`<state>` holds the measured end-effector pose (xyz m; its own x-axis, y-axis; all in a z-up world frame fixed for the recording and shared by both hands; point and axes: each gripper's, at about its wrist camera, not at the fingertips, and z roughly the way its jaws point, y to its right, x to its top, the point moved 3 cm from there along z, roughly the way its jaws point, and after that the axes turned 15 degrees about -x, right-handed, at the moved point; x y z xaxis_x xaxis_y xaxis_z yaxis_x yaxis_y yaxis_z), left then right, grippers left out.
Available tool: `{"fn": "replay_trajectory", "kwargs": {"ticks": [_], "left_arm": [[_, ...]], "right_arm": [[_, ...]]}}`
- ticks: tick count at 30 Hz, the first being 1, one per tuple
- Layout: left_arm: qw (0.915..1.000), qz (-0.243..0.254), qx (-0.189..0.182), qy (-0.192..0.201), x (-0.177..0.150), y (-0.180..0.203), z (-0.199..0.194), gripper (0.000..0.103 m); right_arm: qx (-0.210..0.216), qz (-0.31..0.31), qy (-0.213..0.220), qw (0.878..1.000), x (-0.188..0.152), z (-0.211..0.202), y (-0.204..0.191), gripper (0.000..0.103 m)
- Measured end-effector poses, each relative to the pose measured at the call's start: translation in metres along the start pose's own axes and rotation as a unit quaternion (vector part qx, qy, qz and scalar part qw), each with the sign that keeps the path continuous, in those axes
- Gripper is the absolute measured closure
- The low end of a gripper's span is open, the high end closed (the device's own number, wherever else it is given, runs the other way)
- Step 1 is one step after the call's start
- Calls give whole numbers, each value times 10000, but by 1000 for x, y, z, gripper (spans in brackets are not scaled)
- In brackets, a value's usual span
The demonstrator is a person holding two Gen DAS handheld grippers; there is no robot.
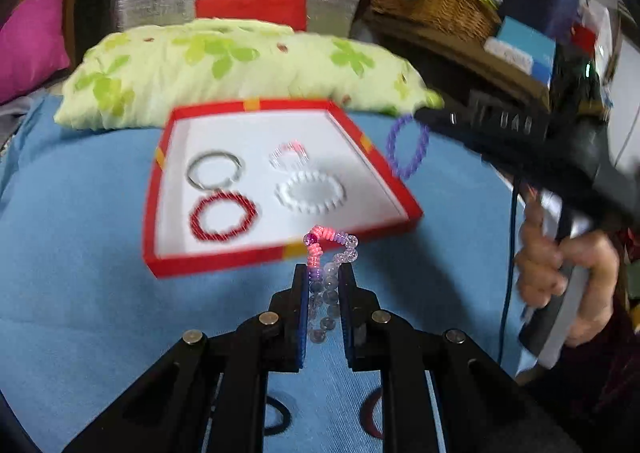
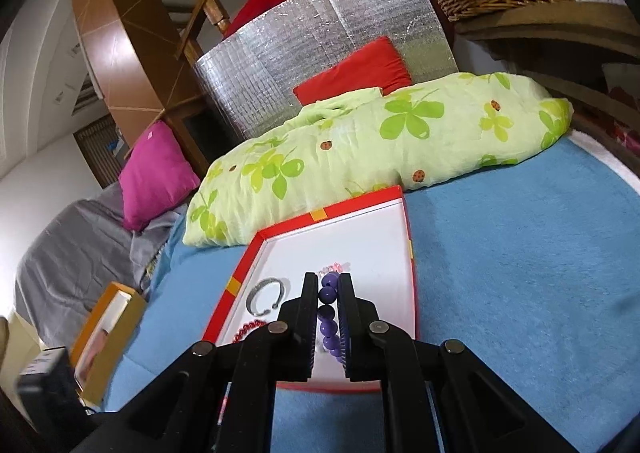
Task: Organize jewelry
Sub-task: 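Lower both bracelets into the tray and open both tools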
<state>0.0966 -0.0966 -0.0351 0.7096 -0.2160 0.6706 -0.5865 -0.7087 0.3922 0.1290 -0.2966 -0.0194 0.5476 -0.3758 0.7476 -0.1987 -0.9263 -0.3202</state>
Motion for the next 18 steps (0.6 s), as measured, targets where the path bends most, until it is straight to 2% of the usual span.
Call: {"fn": "replay_trajectory", "kwargs": {"ticks": [4, 10, 18], "left_arm": [[9994, -271, 224, -3, 27, -26, 5, 88], [9980, -175, 575, -192, 89, -66, 40, 88], [9963, -414, 651, -386, 143, -100, 99, 88]], "right_arm": [[44, 210, -141, 9997, 6, 19, 2, 92], [93, 308, -363, 9988, 19, 57, -1, 92], [154, 711, -571, 9957, 36, 97, 5, 92]]}}
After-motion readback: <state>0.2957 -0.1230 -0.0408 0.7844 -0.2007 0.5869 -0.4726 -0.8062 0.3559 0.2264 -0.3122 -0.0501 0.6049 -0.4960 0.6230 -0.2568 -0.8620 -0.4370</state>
